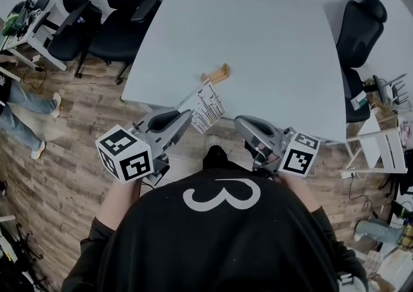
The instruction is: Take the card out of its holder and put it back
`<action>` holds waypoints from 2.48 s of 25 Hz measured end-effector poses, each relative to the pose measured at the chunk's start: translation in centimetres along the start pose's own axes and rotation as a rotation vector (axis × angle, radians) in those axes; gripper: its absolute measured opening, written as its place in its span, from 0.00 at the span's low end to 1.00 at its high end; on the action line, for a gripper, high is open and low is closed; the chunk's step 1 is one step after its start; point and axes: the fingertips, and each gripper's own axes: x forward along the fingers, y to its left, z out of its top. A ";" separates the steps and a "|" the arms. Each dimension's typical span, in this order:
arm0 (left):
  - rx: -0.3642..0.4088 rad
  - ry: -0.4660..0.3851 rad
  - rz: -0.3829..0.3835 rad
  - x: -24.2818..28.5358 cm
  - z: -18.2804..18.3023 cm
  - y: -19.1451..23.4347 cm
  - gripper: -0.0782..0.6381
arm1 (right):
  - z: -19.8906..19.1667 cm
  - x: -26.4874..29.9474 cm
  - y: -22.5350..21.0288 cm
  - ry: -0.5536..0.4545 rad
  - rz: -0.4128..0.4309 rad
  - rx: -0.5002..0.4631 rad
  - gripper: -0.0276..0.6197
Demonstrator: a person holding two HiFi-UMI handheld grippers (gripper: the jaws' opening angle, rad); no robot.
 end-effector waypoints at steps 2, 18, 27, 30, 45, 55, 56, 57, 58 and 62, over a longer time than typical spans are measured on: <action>0.007 0.004 0.002 0.0 -0.1 0.1 0.14 | 0.0 0.0 -0.1 0.000 -0.002 0.001 0.06; 0.085 0.035 -0.005 2.9 0.7 2.4 0.14 | 1.1 0.1 -3.1 0.010 -0.030 0.015 0.06; 0.105 0.082 0.007 6.5 2.4 6.1 0.14 | 3.7 1.6 -7.0 0.024 -0.043 0.056 0.06; 0.110 0.090 0.011 7.3 2.7 7.2 0.14 | 4.1 2.0 -8.0 0.030 -0.045 0.062 0.06; 0.244 0.191 -0.012 12.3 3.2 10.9 0.14 | 6.6 3.8 -12.7 0.036 -0.076 0.096 0.06; 0.264 0.207 -0.014 13.9 2.9 12.8 0.14 | 7.0 3.9 -14.4 0.043 -0.094 0.113 0.06; 0.263 0.208 -0.014 14.1 2.7 13.0 0.14 | 7.0 3.8 -14.5 0.044 -0.096 0.115 0.06; 0.263 0.209 -0.015 14.3 2.6 13.0 0.14 | 7.1 3.7 -14.7 0.045 -0.098 0.116 0.06; 0.263 0.209 -0.018 14.4 2.5 13.1 0.14 | 7.1 3.7 -14.8 0.046 -0.100 0.117 0.06; 0.278 0.210 -0.032 14.6 2.1 13.2 0.14 | 7.0 3.8 -15.1 0.049 -0.099 0.118 0.06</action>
